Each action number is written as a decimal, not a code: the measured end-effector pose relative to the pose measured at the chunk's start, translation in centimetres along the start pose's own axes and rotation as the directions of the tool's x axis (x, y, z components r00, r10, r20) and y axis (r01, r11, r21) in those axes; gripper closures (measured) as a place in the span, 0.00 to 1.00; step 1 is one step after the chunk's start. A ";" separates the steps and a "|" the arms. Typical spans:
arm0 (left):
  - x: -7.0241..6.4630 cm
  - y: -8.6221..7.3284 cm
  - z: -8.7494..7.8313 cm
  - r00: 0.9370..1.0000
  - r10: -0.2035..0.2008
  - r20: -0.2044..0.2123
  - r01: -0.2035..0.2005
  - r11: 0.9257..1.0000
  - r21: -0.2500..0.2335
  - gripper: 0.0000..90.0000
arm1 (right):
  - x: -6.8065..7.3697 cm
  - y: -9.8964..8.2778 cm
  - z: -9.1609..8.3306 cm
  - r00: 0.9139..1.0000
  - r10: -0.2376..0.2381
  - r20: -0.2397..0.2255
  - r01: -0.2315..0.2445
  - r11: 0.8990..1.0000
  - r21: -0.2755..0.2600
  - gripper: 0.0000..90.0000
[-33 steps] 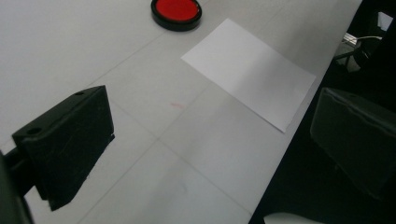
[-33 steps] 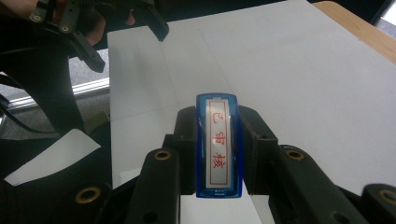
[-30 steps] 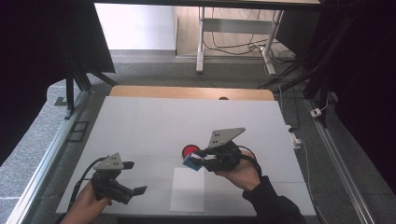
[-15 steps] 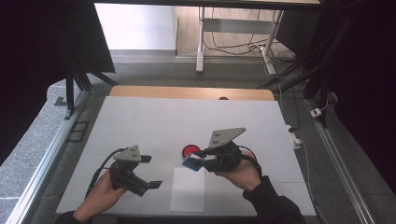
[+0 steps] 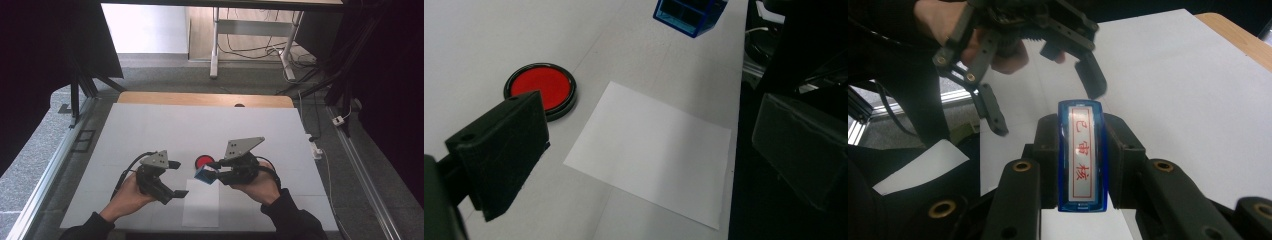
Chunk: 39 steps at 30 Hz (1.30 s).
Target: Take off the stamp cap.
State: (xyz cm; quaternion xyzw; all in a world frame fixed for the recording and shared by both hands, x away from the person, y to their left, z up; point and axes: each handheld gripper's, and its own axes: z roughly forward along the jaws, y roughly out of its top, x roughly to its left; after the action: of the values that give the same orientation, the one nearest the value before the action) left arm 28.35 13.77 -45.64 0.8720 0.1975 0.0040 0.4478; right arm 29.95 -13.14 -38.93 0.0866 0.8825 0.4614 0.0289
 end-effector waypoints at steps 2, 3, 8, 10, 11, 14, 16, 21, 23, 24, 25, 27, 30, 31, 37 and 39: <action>0.1 0.3 0.4 1.000 0.016 0.025 -0.016 1.000 0.011 0.02 | 0.1 0.0 0.0 1.000 -0.004 -0.008 0.004 1.000 -0.002 0.80; 0.1 0.4 0.6 0.999 0.028 0.032 -0.029 0.999 0.015 0.02 | 0.1 0.0 0.0 1.000 -0.004 -0.012 0.004 1.000 -0.003 0.80; 0.2 1.2 1.6 0.995 0.066 0.073 -0.068 0.997 0.021 0.01 | 0.3 0.1 0.1 1.000 -0.011 -0.025 0.011 1.000 -0.002 0.80; 0.2 1.5 2.0 0.993 0.075 0.092 -0.077 0.997 0.018 0.01 | 0.3 0.1 0.1 0.999 -0.013 -0.033 0.013 1.000 -0.002 0.80; 0.1 1.6 2.1 0.992 0.082 0.097 -0.084 0.996 0.018 0.01 | 0.4 0.1 0.2 0.999 -0.013 -0.037 0.013 1.000 -0.003 0.80; 0.1 2.1 2.6 0.988 0.100 0.118 -0.102 0.995 0.010 0.02 | 0.5 0.1 0.3 0.999 -0.015 -0.043 0.015 1.000 -0.002 0.80; 0.1 2.4 2.9 0.985 0.118 0.124 -0.121 0.992 0.015 0.03 | 0.6 0.1 0.3 0.999 -0.018 -0.051 0.018 1.000 -0.001 0.80; -0.2 2.7 3.3 0.977 0.147 0.155 -0.149 0.989 0.001 0.07 | 0.8 0.2 0.4 0.997 -0.024 -0.070 0.024 1.000 -0.006 0.80; -0.3 2.6 3.2 0.974 0.164 0.159 -0.166 0.986 -0.003 0.12 | 0.8 0.2 0.4 0.997 -0.029 -0.077 0.029 1.000 -0.003 0.80; -0.4 2.5 3.2 0.972 0.167 0.164 -0.169 0.986 -0.005 0.15 | 0.9 0.2 0.4 0.996 -0.031 -0.081 0.031 1.000 -0.003 0.80; -0.4 2.5 3.1 0.970 0.177 0.169 -0.179 0.984 -0.004 0.23 | 0.9 0.2 0.4 0.996 -0.033 -0.084 0.033 0.999 -0.001 0.80; -0.3 2.3 3.0 0.967 0.184 0.177 -0.186 0.983 -0.008 0.30 | 1.0 0.2 0.3 0.995 -0.038 -0.093 0.038 0.999 -0.001 0.80; -0.2 2.1 2.8 0.963 0.186 0.195 -0.186 0.982 -0.018 0.37 | 1.0 0.2 0.3 0.994 -0.041 -0.097 0.042 0.999 0.001 0.80; -0.1 2.0 2.7 0.961 0.192 0.200 -0.193 0.981 -0.018 0.44 | 1.0 0.2 0.3 0.994 -0.041 -0.101 0.041 0.999 -0.003 0.80; 0.0 1.8 2.4 0.955 0.196 0.223 -0.190 0.981 -0.047 0.57 | 1.1 0.1 0.4 0.993 -0.047 -0.107 0.047 0.999 0.002 0.80; 0.0 1.8 2.3 0.954 0.198 0.226 -0.192 0.980 -0.051 0.59 | 1.1 0.1 0.5 0.993 -0.047 -0.110 0.047 0.999 0.001 0.80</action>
State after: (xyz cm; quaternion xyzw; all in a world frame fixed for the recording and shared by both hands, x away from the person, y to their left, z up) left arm 29.39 11.03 -45.66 0.8753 0.0571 -0.0501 0.4776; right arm 28.95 -12.52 -39.07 0.0403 0.8854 0.4631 -0.0091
